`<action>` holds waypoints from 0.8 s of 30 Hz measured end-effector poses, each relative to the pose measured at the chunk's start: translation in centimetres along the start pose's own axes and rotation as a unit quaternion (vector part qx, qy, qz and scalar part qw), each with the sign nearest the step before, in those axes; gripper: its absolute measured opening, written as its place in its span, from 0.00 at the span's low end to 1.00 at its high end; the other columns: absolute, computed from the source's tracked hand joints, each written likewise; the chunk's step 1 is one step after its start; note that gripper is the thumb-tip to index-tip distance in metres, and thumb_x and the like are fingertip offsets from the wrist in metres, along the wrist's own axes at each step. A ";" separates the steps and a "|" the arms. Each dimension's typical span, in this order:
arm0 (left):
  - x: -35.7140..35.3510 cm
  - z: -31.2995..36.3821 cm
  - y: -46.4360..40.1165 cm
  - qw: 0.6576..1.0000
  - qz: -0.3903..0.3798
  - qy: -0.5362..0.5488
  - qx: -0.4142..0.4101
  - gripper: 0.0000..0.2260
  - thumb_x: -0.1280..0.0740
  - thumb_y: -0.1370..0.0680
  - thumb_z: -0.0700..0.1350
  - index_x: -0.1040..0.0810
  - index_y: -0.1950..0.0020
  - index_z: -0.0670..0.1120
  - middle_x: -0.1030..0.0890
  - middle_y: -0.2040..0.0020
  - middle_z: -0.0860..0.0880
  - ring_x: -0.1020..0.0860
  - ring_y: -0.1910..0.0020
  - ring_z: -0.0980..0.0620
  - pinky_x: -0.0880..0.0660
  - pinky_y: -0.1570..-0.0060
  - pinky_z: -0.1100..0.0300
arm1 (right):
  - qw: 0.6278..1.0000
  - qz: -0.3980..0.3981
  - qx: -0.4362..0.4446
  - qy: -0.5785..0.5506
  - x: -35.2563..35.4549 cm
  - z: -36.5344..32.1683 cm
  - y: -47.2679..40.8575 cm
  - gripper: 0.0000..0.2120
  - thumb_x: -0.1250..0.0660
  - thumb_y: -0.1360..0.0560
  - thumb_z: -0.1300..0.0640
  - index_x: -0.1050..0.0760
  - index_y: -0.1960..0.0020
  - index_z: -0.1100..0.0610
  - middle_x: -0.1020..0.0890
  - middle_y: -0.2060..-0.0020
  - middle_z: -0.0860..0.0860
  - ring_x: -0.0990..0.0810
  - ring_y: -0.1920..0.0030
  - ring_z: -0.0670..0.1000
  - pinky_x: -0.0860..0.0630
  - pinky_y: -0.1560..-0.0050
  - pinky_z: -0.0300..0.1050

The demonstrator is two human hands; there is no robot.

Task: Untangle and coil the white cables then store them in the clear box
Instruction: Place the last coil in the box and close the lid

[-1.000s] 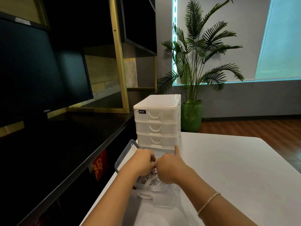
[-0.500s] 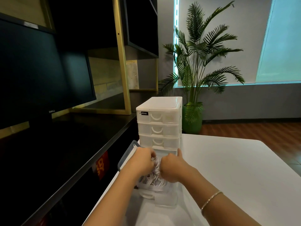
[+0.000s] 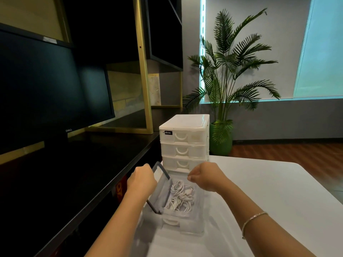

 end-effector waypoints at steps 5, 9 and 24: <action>0.0 1.2 0.7 0.996 0.040 0.063 -0.040 0.14 0.40 0.23 0.37 0.30 0.38 0.44 0.23 0.46 0.44 0.24 0.52 0.46 0.29 0.60 0.57 | 0.977 0.023 -0.109 -0.181 0.1 0.9 -0.1 0.11 0.34 0.25 0.56 0.21 0.45 0.60 0.17 0.54 0.56 0.18 0.60 0.51 0.19 0.57 0.43; -0.1 3.4 1.8 0.990 0.068 0.092 -0.087 0.08 0.38 0.23 0.42 0.28 0.43 0.46 0.21 0.49 0.46 0.24 0.54 0.47 0.29 0.59 0.57 | 0.948 -0.006 -0.155 -0.278 -0.2 0.9 0.1 0.10 0.34 0.24 0.58 0.22 0.46 0.62 0.19 0.62 0.53 0.19 0.69 0.50 0.21 0.69 0.40; -3.2 5.6 4.5 0.954 -0.106 0.229 -0.161 0.18 0.29 0.28 0.47 0.25 0.39 0.49 0.20 0.46 0.51 0.22 0.51 0.54 0.25 0.49 0.63 | 0.888 -0.075 -0.292 -0.346 -2.5 2.4 0.5 0.09 0.37 0.25 0.64 0.27 0.64 0.61 0.27 0.69 0.55 0.32 0.74 0.47 0.32 0.76 0.35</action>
Point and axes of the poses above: each hand's wrist, its own y-axis away from the middle knuckle, its own x-axis out of the back of the hand, z = x × y, the point moved 2 cm from there along -y, towards the middle knuckle
